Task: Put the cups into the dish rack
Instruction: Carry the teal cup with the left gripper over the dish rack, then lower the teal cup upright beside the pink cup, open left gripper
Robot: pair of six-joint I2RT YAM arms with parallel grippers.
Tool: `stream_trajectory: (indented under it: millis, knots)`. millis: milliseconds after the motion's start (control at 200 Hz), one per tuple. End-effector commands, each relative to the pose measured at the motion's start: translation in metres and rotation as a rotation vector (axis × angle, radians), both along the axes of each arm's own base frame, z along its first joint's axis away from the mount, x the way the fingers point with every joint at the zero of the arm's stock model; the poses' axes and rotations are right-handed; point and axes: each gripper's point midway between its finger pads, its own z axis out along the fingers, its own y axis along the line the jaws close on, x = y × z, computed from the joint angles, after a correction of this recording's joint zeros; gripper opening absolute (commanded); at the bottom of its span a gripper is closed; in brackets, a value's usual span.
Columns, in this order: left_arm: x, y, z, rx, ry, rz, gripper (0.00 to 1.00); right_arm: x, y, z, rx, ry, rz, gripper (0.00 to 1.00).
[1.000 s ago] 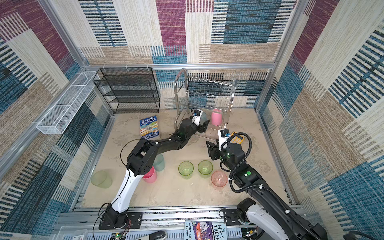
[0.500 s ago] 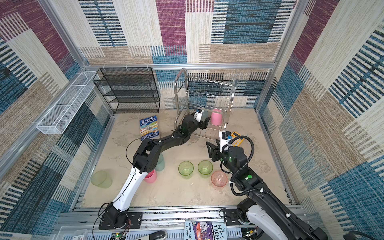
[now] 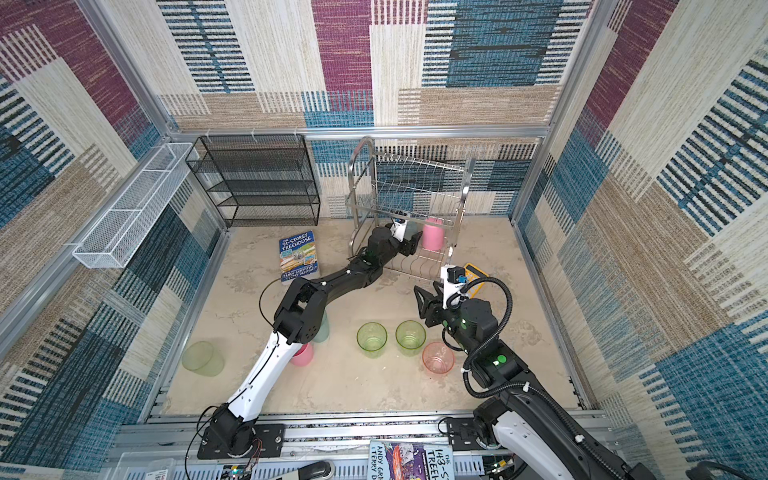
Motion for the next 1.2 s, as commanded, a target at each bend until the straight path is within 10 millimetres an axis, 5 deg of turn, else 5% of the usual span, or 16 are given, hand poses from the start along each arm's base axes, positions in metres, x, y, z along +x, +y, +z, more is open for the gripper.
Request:
stream_trajectory:
  millis: [0, 456, 716, 1197]
  knots:
    - [0.006, 0.003, 0.006, -0.004, -0.031, 0.024, 0.62, 0.0, 0.006, 0.012, 0.042, -0.037, 0.03, 0.6]
    - [0.022, 0.008, 0.0, -0.024, -0.061, 0.05, 0.63, -0.003, 0.01, 0.01, 0.046, -0.033, 0.057, 0.61]
    - [0.023, 0.007, -0.001, -0.032, -0.069, 0.032, 0.75, -0.002, 0.013, 0.011, 0.045, -0.035, 0.071, 0.62]
    - [0.016, 0.003, 0.028, -0.055, -0.108, 0.006, 0.86, -0.003, 0.014, 0.017, 0.045, -0.043, 0.077, 0.74]
